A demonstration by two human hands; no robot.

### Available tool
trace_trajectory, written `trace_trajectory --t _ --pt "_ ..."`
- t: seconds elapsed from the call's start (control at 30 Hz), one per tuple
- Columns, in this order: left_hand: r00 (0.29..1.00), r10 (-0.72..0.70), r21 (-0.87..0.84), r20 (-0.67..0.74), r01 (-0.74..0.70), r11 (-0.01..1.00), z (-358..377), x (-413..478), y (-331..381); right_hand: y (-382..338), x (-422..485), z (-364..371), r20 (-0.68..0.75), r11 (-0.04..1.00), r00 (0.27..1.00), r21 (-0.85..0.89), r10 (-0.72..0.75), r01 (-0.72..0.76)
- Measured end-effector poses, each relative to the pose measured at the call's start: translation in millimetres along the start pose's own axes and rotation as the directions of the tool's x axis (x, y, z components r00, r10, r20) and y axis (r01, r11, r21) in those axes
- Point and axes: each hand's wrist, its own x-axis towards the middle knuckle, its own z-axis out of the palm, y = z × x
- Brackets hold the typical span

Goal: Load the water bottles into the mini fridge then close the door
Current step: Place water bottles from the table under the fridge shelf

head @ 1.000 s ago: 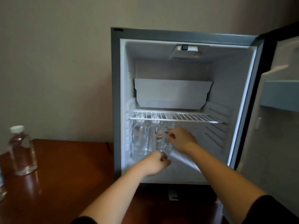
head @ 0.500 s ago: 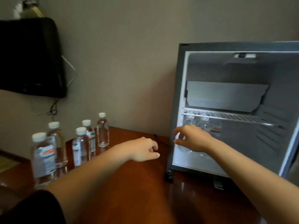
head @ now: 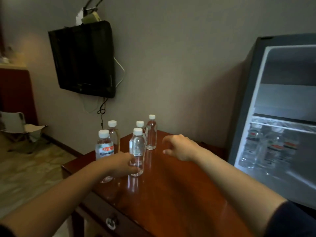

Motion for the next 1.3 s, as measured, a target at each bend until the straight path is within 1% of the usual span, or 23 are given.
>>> trace_trajectory --t 0.03,0.1,0.17,0.27,0.4,0.47,0.53,0.6,0.77,0.83,0.9,1.07,1.2,1.3 --pt "0.999 -0.042 -0.039 -0.013 0.041 0.998 2.1 1.8 -7.7 -6.9 9.5 3.6 -0.004 1.000 1.000 0.017 -0.017 0.017" --pt "0.992 -0.117 -0.174 -0.051 0.107 0.979 6.8 7.7 -20.6 -18.6 28.5 10.8 -0.018 0.998 0.999 0.046 -0.046 0.047" --pt "0.983 -0.156 -0.352 -0.101 0.111 0.930 13.2 16.8 -29.0 -28.9 45.4 16.8 -0.033 0.994 0.997 0.084 -0.068 0.070" --pt "0.968 -0.142 -0.543 -0.205 0.008 0.840 23.2 31.2 -29.0 -41.4 66.1 24.1 -0.056 0.984 0.995 0.157 -0.079 0.087" --pt "0.946 -0.104 -0.686 -0.307 -0.144 0.713 38.7 57.5 -26.2 -51.9 85.4 35.8 -0.111 0.966 0.989 0.230 -0.099 0.122" --pt "0.935 -0.129 -0.738 -0.331 -0.172 0.652 46.1 73.6 -28.8 -54.4 91.5 42.2 -0.143 0.951 0.986 0.282 -0.091 0.129" --pt "0.921 -0.170 -0.760 -0.351 -0.173 0.627 51.5 85.3 -29.2 -55.2 96.5 47.4 -0.155 0.934 0.986 0.339 -0.060 0.110" --pt "0.908 -0.206 -0.771 -0.364 -0.170 0.613 58.7 94.3 -31.5 -54.7 100.1 49.7 -0.156 0.931 0.987 0.352 -0.043 0.096" --pt "0.899 -0.253 -0.802 -0.358 -0.157 0.576 76.5 98.1 -40.1 -50.5 98.8 48.5 -0.182 0.929 0.980 0.343 -0.079 0.139" --pt "0.889 -0.253 -0.798 -0.381 -0.177 0.577 79.0 95.5 -38.7 -50.8 94.0 48.6 -0.195 0.925 0.977 0.347 -0.089 0.154" --pt "0.883 -0.250 -0.778 -0.398 -0.180 0.601 79.1 89.0 -35.1 -50.7 88.4 48.7 -0.201 0.918 0.975 0.360 -0.094 0.163" --pt "0.883 -0.256 -0.768 -0.393 -0.162 0.619 85.4 68.2 -22.5 -43.7 65.6 40.9 -0.203 0.913 0.970 0.357 -0.130 0.197" --pt "0.868 -0.255 -0.766 -0.426 -0.196 0.612 90.7 50.7 1.0 -31.9 34.9 31.2 -0.254 0.908 0.965 0.387 -0.063 0.162" --pt "0.870 -0.191 -0.746 -0.455 -0.255 0.616 86.3 42.6 26.9 -17.9 7.4 14.0 -0.285 0.873 0.958 0.463 -0.018 0.154"
